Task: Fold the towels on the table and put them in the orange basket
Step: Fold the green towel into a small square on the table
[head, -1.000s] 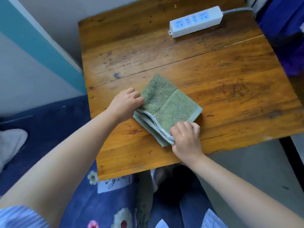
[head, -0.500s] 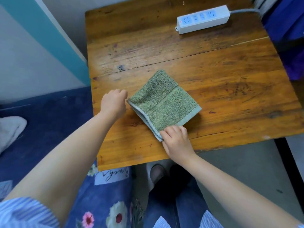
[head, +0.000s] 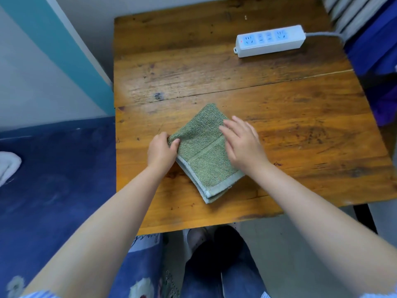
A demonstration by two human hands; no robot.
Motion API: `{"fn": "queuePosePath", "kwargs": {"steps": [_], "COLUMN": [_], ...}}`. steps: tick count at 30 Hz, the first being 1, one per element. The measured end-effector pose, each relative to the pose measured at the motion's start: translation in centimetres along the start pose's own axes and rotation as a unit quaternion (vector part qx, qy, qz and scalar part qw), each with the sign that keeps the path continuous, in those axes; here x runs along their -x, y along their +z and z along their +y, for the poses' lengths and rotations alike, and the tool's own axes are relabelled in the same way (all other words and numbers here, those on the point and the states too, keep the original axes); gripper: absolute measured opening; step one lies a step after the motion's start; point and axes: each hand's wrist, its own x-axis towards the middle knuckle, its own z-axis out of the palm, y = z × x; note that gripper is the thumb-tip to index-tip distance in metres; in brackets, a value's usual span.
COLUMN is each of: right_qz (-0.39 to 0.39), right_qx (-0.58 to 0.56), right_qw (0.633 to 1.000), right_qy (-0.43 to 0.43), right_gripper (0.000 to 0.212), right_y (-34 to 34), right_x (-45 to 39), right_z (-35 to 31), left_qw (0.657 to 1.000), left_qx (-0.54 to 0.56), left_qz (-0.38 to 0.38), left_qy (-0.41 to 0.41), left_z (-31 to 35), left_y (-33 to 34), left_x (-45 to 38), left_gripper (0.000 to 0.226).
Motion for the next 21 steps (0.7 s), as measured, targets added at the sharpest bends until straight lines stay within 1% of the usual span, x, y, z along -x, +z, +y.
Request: {"fn": "queuePosePath", "kwargs": {"steps": [1, 3, 5, 7, 10, 14, 16, 18, 20, 21], "right_qz": [-0.049, -0.113, -0.157, -0.187, -0.182, -0.169, -0.179, -0.199, -0.224, -0.233], "right_qx": [0.01, 0.054, 0.108, 0.128, 0.111, 0.102, 0.102, 0.077, 0.021, 0.002], "right_qw": [0.999, 0.992, 0.979, 0.971, 0.974, 0.978, 0.976, 0.974, 0.971, 0.97], "right_qy": [0.001, -0.03, -0.069, -0.08, -0.073, -0.069, -0.067, -0.074, -0.078, -0.076], "right_gripper": [0.04, 0.047, 0.049, 0.05, 0.051, 0.051, 0.051, 0.051, 0.051, 0.051], "right_y": [0.2, 1.2, 2.3, 3.4, 4.6, 5.0, 4.9, 4.4, 3.2, 2.6], "right_x": [-1.4, -4.1, -6.1, -6.8, -6.7, -6.7, -6.6, -6.7, -6.7, -6.4], "right_z": [0.0, 0.4, 0.7, 1.4, 2.5, 2.6, 2.5, 2.5, 3.0, 3.5], "left_qw": [1.0, 1.0, 0.998, 0.996, 0.992, 0.986, 0.982, 0.979, 0.98, 0.981], "left_qx": [0.007, -0.003, -0.033, -0.054, -0.089, -0.148, -0.176, -0.201, -0.196, -0.189], "left_qz": [0.0, 0.008, 0.023, 0.03, 0.034, 0.017, 0.004, -0.004, 0.011, 0.023], "left_qy": [-0.003, 0.011, 0.04, 0.064, 0.079, 0.07, 0.061, 0.034, 0.012, 0.025], "left_z": [-0.2, -0.5, -0.7, -1.0, -1.2, -1.3, -1.2, -0.7, 0.2, 0.8], "left_y": [0.1, 0.4, 0.6, 1.0, 1.6, 1.6, 1.2, 0.7, 0.2, 0.2], "left_x": [0.1, 0.2, 0.3, 0.2, 0.3, 0.3, 0.2, 0.4, 1.5, 2.2], "left_gripper": [0.036, 0.036, 0.031, 0.028, 0.033, 0.043, 0.045, 0.049, 0.056, 0.058]}}
